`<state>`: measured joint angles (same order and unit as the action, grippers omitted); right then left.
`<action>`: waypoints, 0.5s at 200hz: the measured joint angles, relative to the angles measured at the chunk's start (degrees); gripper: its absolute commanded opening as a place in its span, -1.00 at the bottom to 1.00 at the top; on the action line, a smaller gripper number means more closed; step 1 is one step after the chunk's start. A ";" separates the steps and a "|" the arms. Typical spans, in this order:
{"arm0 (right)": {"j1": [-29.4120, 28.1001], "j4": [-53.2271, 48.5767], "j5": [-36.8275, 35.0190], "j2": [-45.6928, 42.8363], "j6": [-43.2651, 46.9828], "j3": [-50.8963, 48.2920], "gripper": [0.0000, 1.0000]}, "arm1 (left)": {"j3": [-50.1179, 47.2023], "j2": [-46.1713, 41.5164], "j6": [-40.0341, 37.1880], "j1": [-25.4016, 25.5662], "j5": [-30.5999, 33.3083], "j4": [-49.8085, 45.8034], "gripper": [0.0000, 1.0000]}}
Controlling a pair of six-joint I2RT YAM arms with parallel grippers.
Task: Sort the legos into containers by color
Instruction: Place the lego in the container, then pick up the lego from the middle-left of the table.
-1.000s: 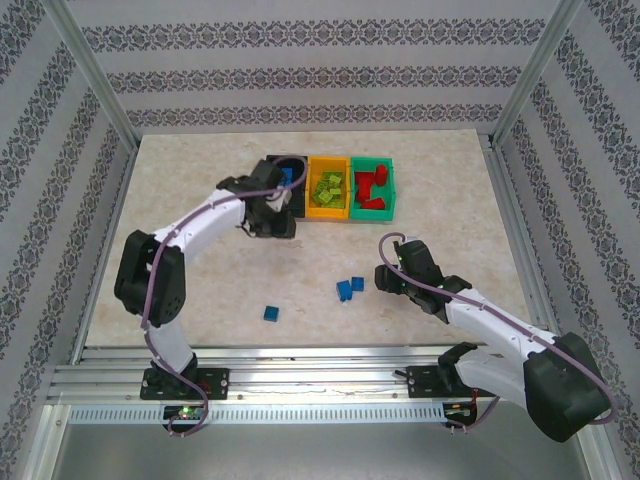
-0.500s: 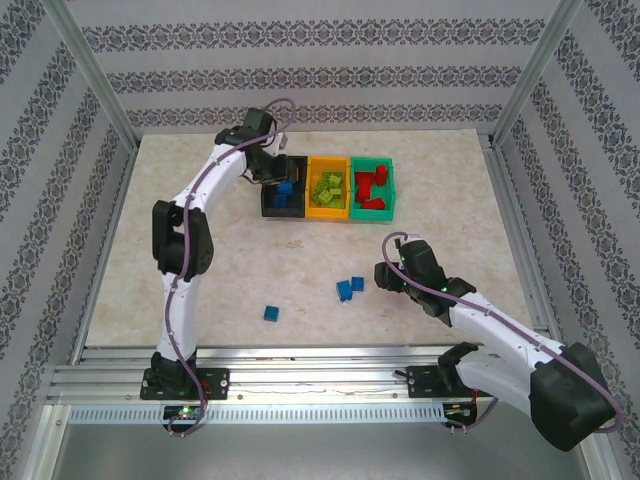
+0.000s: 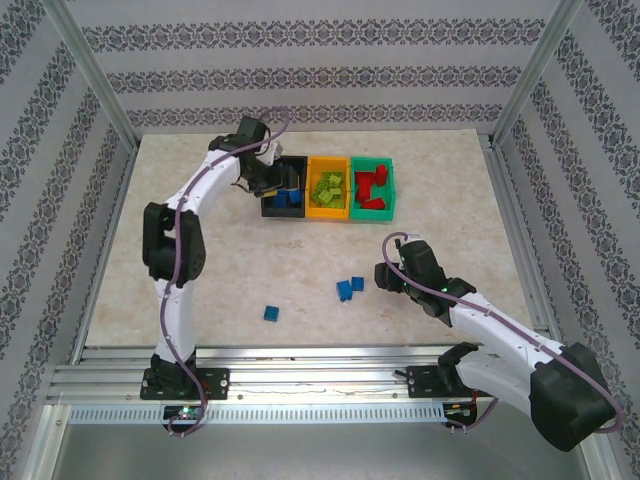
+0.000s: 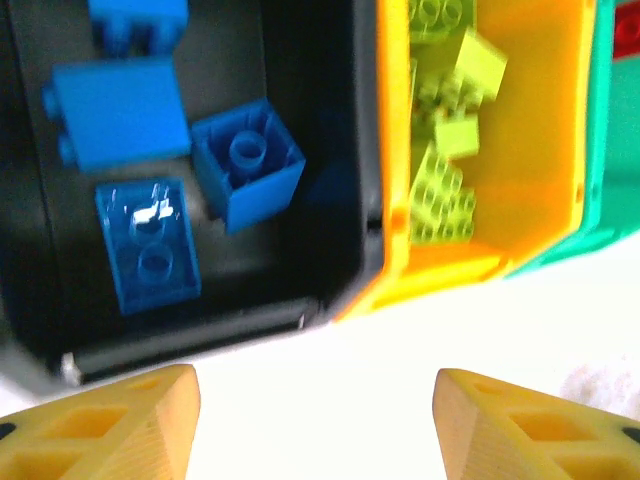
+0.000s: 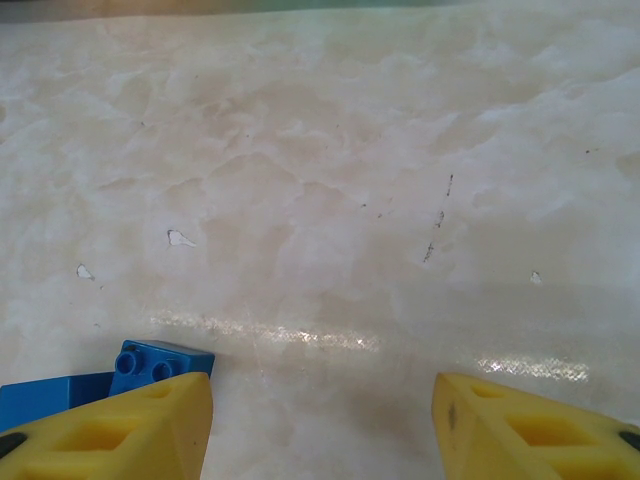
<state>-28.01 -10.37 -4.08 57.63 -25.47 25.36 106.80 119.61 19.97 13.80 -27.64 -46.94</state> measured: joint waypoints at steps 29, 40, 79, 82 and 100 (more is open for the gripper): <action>-0.02 0.00 0.00 0.20 0.00 0.00 0.21 | -14.25 -10.32 0.00 0.00 -0.92 4.02 0.26; -0.02 -0.02 0.00 0.35 0.00 0.00 0.21 | -18.91 -13.73 0.02 0.00 -1.18 5.20 0.26; -0.02 -0.02 -0.02 1.29 0.00 0.00 0.21 | -32.17 -22.18 -0.02 0.00 -2.29 6.93 0.25; -0.02 -0.02 -0.02 1.38 0.00 0.00 0.21 | -33.18 -22.73 -0.04 0.02 -2.36 6.93 0.25; -0.02 -0.02 0.00 1.66 0.00 0.00 0.21 | -37.77 -25.31 -0.22 0.07 -2.38 6.84 0.25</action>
<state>-28.03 -10.39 -4.08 59.29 -25.47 25.36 69.04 94.30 19.75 13.87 -30.02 -40.10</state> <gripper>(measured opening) 0.604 0.627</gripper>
